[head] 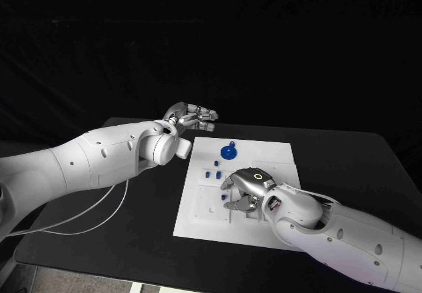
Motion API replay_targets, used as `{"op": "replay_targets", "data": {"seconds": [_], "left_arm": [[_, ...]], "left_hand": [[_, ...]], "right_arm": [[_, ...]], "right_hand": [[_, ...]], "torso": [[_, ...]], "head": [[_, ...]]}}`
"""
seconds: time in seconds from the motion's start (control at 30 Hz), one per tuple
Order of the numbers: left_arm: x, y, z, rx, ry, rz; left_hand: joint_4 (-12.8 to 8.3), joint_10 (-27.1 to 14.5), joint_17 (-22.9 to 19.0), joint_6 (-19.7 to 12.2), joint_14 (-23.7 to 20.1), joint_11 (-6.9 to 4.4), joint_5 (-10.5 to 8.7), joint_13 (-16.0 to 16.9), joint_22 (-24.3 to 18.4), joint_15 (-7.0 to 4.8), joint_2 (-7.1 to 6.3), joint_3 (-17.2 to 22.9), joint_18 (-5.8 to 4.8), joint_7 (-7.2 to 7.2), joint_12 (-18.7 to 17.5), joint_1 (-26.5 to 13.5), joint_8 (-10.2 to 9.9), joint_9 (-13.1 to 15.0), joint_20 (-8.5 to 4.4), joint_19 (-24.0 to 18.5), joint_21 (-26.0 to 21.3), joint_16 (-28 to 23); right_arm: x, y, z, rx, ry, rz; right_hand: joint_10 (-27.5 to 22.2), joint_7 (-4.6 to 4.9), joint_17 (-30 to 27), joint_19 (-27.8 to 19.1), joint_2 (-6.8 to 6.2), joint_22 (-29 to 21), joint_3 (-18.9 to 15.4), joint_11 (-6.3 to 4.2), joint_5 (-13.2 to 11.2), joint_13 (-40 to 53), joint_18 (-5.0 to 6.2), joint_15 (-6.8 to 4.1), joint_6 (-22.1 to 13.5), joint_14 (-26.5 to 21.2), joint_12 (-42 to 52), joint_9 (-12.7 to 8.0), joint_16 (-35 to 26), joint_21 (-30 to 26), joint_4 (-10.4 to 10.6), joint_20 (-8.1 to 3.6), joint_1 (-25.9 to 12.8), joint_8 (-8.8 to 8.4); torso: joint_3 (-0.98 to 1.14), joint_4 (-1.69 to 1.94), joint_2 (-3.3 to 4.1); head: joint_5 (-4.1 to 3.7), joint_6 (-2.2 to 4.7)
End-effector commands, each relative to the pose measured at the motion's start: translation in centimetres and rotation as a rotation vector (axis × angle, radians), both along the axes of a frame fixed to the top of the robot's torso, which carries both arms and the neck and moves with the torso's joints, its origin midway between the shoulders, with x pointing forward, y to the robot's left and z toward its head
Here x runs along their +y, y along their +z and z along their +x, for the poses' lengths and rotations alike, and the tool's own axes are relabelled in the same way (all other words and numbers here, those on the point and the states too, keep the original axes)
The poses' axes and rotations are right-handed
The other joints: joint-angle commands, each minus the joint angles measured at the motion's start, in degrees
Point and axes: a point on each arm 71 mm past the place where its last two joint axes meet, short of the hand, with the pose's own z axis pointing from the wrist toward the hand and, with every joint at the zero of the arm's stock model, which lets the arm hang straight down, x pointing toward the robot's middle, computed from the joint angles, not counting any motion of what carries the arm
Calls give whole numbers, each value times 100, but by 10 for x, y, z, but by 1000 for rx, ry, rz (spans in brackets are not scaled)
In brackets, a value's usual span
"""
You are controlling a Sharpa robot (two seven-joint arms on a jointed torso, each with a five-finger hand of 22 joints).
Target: Assemble the parts on the task board
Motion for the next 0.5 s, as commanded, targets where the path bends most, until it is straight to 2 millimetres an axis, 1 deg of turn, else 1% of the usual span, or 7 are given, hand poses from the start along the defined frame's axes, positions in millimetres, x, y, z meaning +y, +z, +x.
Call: {"op": "replay_targets", "data": {"seconds": [0.03, 0.1, 0.17, 0.23, 0.3, 0.37, 0.5], "left_arm": [[-1, 2, 0, -3, -10, -9], [0, 2, -1, -3, -9, -9], [1, 2, -1, -4, -7, -8], [2, 2, -1, -4, -5, -8], [3, 2, -1, -5, -4, -8], [3, 2, -1, -5, -4, -8], [4, 2, -1, -5, -5, -9]], "left_hand": [[4, -39, 9, -47, -13, -15, -20, -3, -11, 10, 25, -38, -55, -6, -3, 23, -14, -4, -5, 43, 36, -31], [4, -39, 9, -47, -13, -15, -20, -3, -11, 10, 25, -38, -55, -6, -3, 23, -14, -4, -5, 43, 36, -31], [4, -39, 9, -47, -13, -15, -20, -3, -11, 10, 25, -38, -55, -6, -3, 23, -14, -4, -5, 43, 36, -31], [4, -39, 9, -47, -13, -15, -20, -3, -11, 10, 25, -38, -55, -6, -3, 23, -14, -4, -5, 43, 36, -31], [4, -39, 9, -47, -13, -15, -20, -3, -11, 10, 25, -38, -55, -6, -3, 23, -14, -4, -5, 43, 36, -31], [8, -33, 11, -46, -11, -17, -18, -3, -27, 8, 24, -44, -53, -7, -2, 28, -12, -4, -7, 51, 37, -27], [8, -28, 12, -40, -10, -18, -18, -3, -31, 7, 25, -44, -53, -10, -2, 32, -11, -3, -7, 53, 36, -27]], "right_arm": [[-7, 10, 0, 0, -27, 75], [-12, 14, 1, 11, -34, 92], [-18, 20, 3, 22, -47, 111], [-27, 29, 7, 33, -64, 123], [-37, 38, 12, 43, -87, 132], [-47, 45, 17, 53, -108, 128], [-68, 55, 29, 80, -152, 98]], "right_hand": [[69, 53, -4, 258, 12, -22, 8, -23, 28, 3, 21, 14, 25, -3, -24, -3, 49, 57, 35, 17, 37, -11], [115, 81, -1, 258, 34, -26, 29, -38, 20, 4, 13, 4, 40, -5, -20, -3, 55, 73, 23, 9, 39, -10], [160, 78, 8, 257, 46, -25, 47, -54, 5, 4, 1, -11, 50, -1, -25, -4, 73, 98, 14, -7, 22, -12], [248, 137, 30, 253, 91, -12, 161, -73, 14, 2, -16, -30, 105, -2, -26, -5, 109, 144, -51, -28, 21, -15], [298, 124, 54, 243, 82, 2, 324, -87, 10, 3, -41, -37, 126, -17, -23, -3, 145, 191, -124, -42, -36, -11], [309, 149, 66, 237, 86, 15, 416, -84, 48, 3, -31, -37, 112, -22, -24, -3, 166, 218, -206, -40, -61, -12], [293, 102, 95, 244, 111, 41, 347, -84, 27, 5, -22, -34, 75, -15, -21, 0, 220, 259, -264, -37, -92, -6]], "torso": [[-11, -6, 2], [-10, -3, 2], [-7, -4, 1], [-2, -6, 1], [-4, -7, -2], [-7, -9, -2], [-4, -15, -1]], "head": [[-6, 21], [-18, 26], [-28, 33], [-46, 52], [-69, 72], [-81, 79], [-93, 104]]}}
